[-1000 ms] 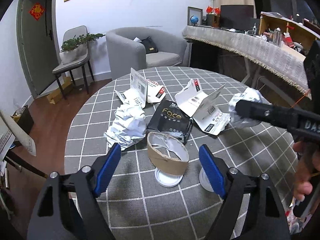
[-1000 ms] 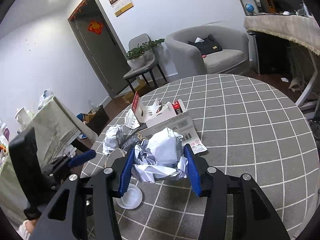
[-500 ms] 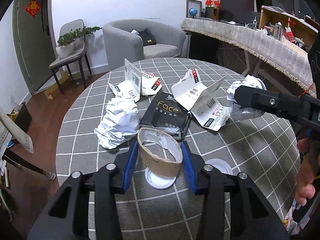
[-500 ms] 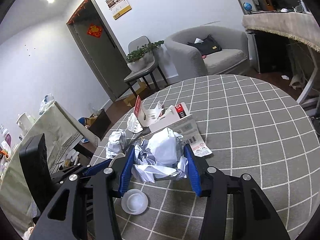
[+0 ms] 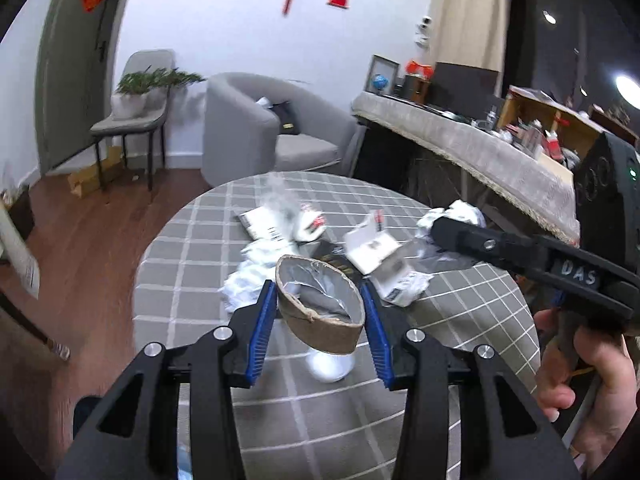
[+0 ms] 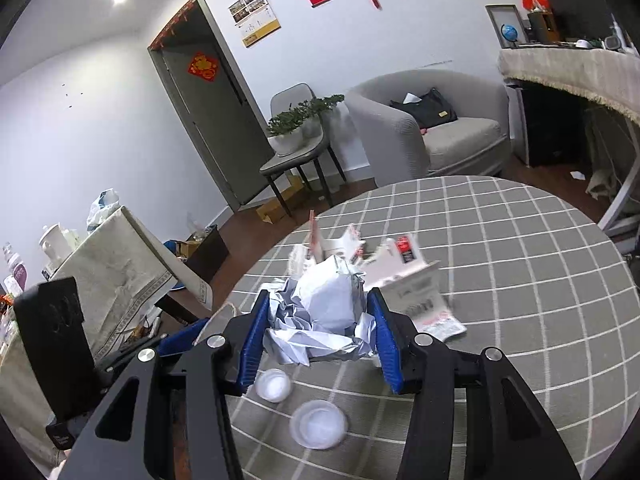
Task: Collect trash
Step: 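Carry the crumpled paper with the right gripper while the left gripper carries the tape roll to the bin, then open the right gripper over the bin to drop the crumpled paper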
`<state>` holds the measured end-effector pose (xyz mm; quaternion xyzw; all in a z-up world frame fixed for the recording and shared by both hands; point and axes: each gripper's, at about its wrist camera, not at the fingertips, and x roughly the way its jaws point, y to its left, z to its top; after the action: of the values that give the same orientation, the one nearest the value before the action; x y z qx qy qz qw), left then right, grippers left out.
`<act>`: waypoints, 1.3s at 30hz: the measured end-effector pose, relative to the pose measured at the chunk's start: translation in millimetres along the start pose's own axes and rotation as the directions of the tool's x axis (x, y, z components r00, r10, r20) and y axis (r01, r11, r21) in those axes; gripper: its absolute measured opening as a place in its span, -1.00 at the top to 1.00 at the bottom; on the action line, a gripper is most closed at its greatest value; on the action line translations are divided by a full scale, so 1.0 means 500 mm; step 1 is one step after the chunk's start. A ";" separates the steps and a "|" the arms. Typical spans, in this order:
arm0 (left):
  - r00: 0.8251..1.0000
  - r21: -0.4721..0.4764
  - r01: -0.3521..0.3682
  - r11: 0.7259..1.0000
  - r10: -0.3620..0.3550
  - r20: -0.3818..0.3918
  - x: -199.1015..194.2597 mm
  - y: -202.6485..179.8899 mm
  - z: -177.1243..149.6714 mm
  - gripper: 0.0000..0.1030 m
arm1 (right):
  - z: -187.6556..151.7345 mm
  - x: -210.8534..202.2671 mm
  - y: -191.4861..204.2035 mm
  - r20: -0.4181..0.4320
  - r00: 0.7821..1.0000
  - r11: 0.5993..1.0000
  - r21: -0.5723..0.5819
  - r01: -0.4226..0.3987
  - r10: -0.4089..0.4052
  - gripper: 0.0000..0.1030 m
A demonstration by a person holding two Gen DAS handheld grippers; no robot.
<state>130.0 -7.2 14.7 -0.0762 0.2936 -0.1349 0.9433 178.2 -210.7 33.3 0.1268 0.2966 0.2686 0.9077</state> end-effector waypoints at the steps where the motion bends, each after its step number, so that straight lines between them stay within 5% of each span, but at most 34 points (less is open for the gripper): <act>1: 1.000 0.003 -0.006 1.000 0.006 0.000 -0.006 0.005 0.000 0.11 | 0.000 0.004 0.009 -0.001 1.000 1.000 -0.005 -0.005 0.005 0.04; 13: 0.991 0.012 -0.134 0.991 0.134 -0.022 -0.085 0.146 -0.021 0.11 | -0.018 0.065 0.182 -0.051 0.998 0.984 -0.172 -0.049 0.041 0.04; 21: 0.975 -0.023 -0.198 0.980 0.194 -0.105 -0.097 0.250 -0.064 0.11 | -0.062 0.136 0.291 -0.126 0.988 0.959 -0.257 -0.118 0.088 0.04; 28: 0.946 -0.055 -0.253 0.966 0.235 -0.224 -0.095 0.340 -0.122 0.11 | -0.085 0.185 0.352 -0.167 0.978 0.952 -0.260 -0.163 0.122 0.04; 39: 0.884 -0.189 -0.264 0.946 0.159 -0.439 -0.068 0.451 -0.247 0.11 | -0.132 0.259 0.441 -0.249 0.961 0.931 -0.307 -0.195 0.119 0.04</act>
<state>79.6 209.8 -118.0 -0.1278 0.5095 -0.0068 0.8509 135.1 48.4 6.2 -0.0343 0.3376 0.3992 0.8518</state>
